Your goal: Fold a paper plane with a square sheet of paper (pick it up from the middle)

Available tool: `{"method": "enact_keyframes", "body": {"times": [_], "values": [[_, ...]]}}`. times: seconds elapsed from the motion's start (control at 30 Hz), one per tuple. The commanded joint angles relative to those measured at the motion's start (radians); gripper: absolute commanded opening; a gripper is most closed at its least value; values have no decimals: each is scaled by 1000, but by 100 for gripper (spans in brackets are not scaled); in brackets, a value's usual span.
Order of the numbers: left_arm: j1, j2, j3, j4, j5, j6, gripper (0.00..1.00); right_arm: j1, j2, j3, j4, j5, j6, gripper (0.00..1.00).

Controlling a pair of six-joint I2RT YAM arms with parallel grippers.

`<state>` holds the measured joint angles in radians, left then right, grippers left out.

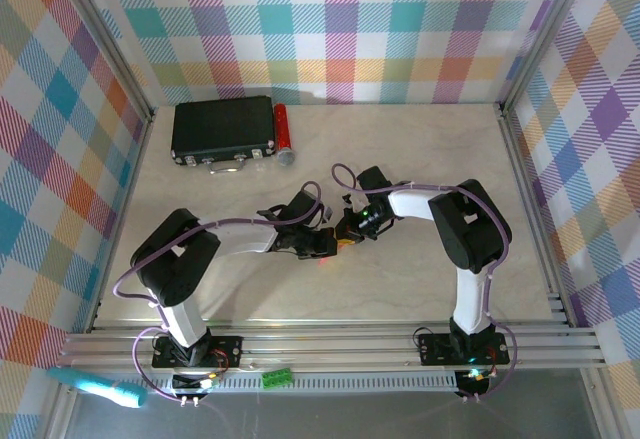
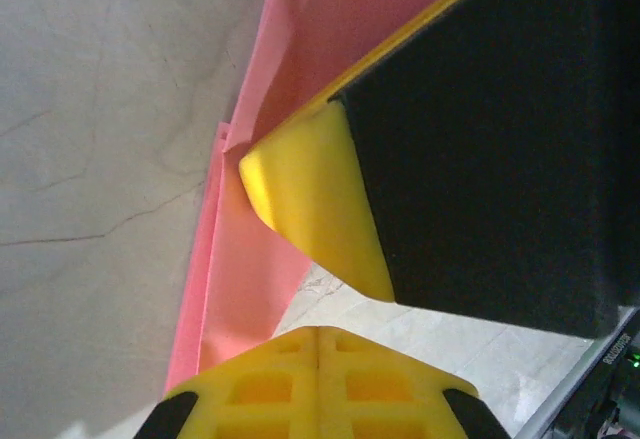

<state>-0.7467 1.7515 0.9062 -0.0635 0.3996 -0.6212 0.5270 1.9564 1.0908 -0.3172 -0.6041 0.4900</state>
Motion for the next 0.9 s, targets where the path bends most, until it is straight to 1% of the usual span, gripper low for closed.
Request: {"method": "enact_keyframes", "body": {"times": [0.0, 0.27, 0.43, 0.67, 0.77, 0.87], "values": [[-10, 21, 26, 37, -17, -18, 0, 1, 56, -40, -31, 92, -4, 6], [-8, 69, 20, 15, -36, 0, 0, -2, 55, -45, -39, 98, -5, 6], [-2, 75, -41, 31, -19, -10, 0, -3, 64, -37, -69, 112, -17, 6], [12, 17, -182, 36, 39, -28, 0, -16, 81, -25, -131, 142, -42, 5], [14, -15, -226, 15, 57, -25, 0, -16, 82, -23, -135, 142, -46, 5], [13, -65, -277, -23, 51, -19, 0, -16, 82, -20, -135, 138, -47, 6]]}}
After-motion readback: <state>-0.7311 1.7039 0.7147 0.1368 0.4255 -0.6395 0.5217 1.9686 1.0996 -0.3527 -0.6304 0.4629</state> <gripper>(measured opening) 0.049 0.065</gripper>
